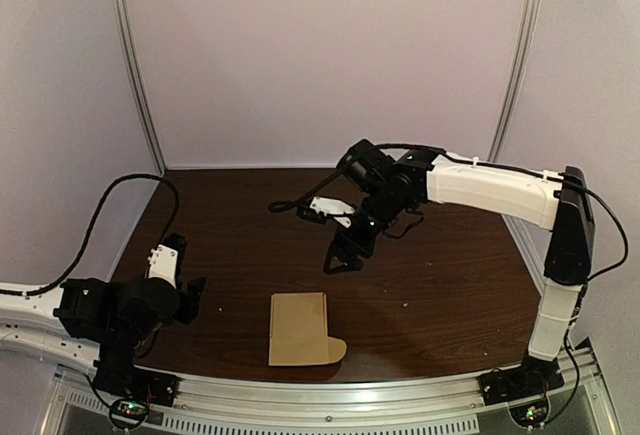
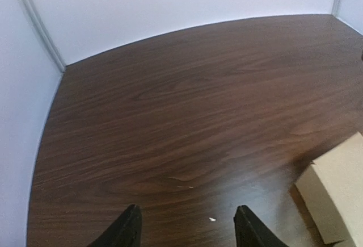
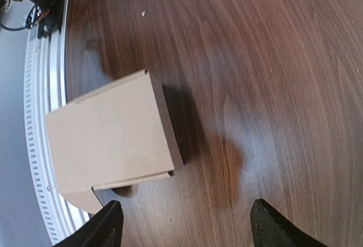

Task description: Fold the paper box

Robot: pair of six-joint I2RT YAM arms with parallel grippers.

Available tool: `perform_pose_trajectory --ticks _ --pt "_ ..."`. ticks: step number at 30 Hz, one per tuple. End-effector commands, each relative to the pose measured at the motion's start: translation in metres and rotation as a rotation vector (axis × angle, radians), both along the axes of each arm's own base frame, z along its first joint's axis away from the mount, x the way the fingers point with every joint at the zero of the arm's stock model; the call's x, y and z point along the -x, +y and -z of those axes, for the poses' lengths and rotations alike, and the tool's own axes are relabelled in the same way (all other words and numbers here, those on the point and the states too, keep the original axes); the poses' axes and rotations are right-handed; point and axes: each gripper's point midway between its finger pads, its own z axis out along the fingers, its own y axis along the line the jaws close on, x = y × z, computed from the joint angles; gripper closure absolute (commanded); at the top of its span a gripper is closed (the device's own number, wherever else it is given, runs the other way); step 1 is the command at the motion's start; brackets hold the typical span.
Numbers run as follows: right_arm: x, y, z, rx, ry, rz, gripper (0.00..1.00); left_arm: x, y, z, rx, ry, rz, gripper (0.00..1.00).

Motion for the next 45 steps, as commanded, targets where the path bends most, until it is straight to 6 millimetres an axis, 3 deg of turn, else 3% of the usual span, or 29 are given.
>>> perform_pose_trajectory --ticks 1,3,7,11,16,24,31,36,45 --pt "0.003 0.026 -0.019 -0.076 0.012 -0.127 0.31 -0.009 0.058 -0.032 -0.002 -0.132 -0.259 0.37" --pt "0.0 0.032 -0.012 -0.067 0.004 -0.144 0.37 -0.009 0.057 -0.037 0.001 -0.135 -0.254 0.34" --pt "0.009 0.041 0.013 -0.018 0.048 -0.184 0.38 -0.008 0.043 -0.033 -0.02 -0.094 -0.2 0.33" --pt "0.018 0.048 0.032 -0.006 0.142 -0.195 0.43 -0.006 0.023 -0.021 -0.039 -0.044 -0.117 0.36" --pt "0.023 0.051 0.049 0.017 0.189 -0.203 0.45 -0.005 0.012 -0.014 -0.062 -0.029 -0.075 0.4" --pt "0.021 0.062 0.067 0.019 0.286 -0.17 0.64 -0.001 -0.008 -0.006 -0.049 0.001 0.028 0.43" --pt "-0.001 0.059 0.088 0.023 0.44 -0.056 0.76 0.005 -0.022 0.002 -0.047 0.037 0.105 0.46" --pt "-0.01 0.053 0.096 0.027 0.486 -0.011 0.79 0.005 -0.027 0.003 -0.041 0.037 0.119 0.46" --pt "-0.048 0.034 0.101 -0.036 0.62 0.12 0.82 0.008 -0.05 0.003 -0.039 0.047 0.202 0.47"
